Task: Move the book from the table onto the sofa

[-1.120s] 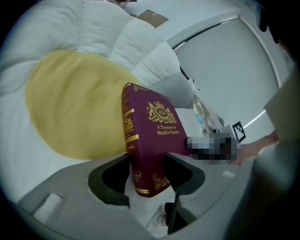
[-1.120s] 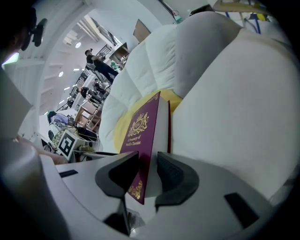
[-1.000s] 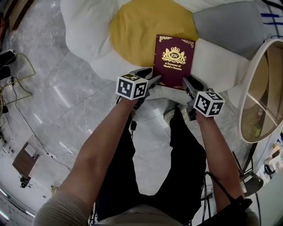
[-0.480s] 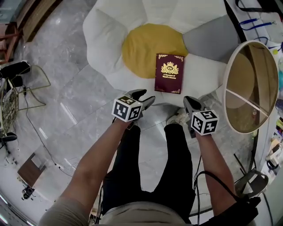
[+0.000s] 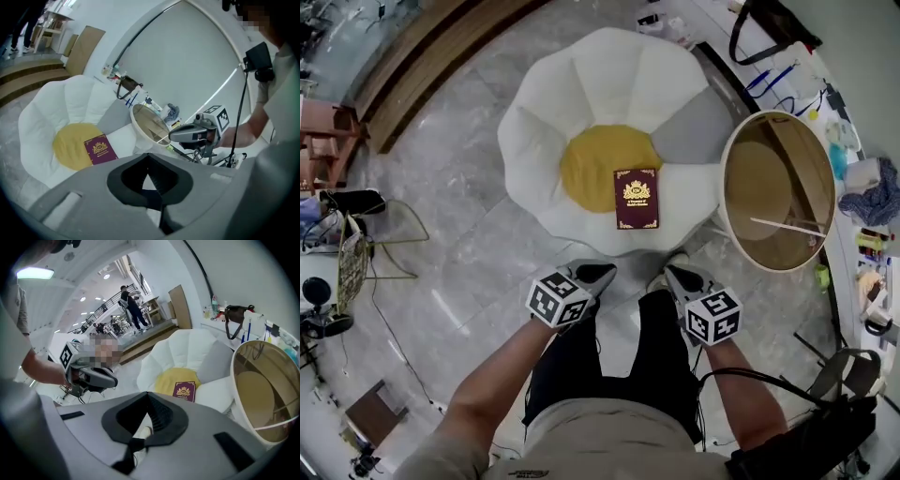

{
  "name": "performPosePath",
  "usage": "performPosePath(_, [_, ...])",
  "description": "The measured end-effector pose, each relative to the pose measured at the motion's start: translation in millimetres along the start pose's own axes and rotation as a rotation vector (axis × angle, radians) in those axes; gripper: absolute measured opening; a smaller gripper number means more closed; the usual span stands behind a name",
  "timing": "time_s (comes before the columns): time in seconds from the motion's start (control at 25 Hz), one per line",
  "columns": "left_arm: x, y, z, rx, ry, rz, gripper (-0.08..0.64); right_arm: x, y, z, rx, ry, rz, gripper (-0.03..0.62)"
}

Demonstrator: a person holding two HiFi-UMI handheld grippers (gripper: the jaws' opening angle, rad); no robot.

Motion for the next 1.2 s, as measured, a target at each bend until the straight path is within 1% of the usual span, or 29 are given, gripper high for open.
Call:
performPosePath(0.08, [-7,-29,-25,0.030,0.004,0.046,0.008,-7,25,-24,-0.020,-0.034,-0.006,0.014])
performPosePath(0.16, [-16,-58,-52,0.045,0.002,0.110,0.008,-19,48,-48,-0.045,-0.080,-0.023,0.014])
performPosePath(0.28, [-27,-97,-93,0.063,-0.006,0.190,0.008,-43,81,-82,-0.045,-0.140,-0.063,0.014])
performPosePath(0.36, [-35,-119,-120,0.078,-0.032,0.211,0.008,-62,102,-101,-0.043,-0.174,-0.104,0.014])
performPosePath(0.48, [-44,-156,-147,0.095,-0.071,0.237,0.008,-81,130,-133,-0.041,-0.194,-0.168,0.014])
performPosePath(0.64, [-58,-194,-175,0.126,-0.122,0.297,0.008,-101,165,-160,-0.049,-0.234,-0.176,0.014])
performPosePath(0.8, [-65,-214,-194,0.142,-0.175,0.332,0.008,-117,191,-175,-0.045,-0.274,-0.221,0.014])
performPosePath(0.96, [-57,-221,-208,0.144,-0.189,0.375,0.008,-120,209,-184,-0.030,-0.295,-0.268,0.014])
performPosePath(1.2, [-56,-220,-226,0.157,-0.214,0.384,0.008,-127,229,-193,0.001,-0.306,-0.322,0.012])
Point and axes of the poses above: the fingertips, and each gripper's own axes: z forward along the fingers, y to its left, x out of its underside, the point moved 3 cm from there along -z, backward along the fingers, and after that the axes turned 5 degrees about -z, right-handed, at the moved point
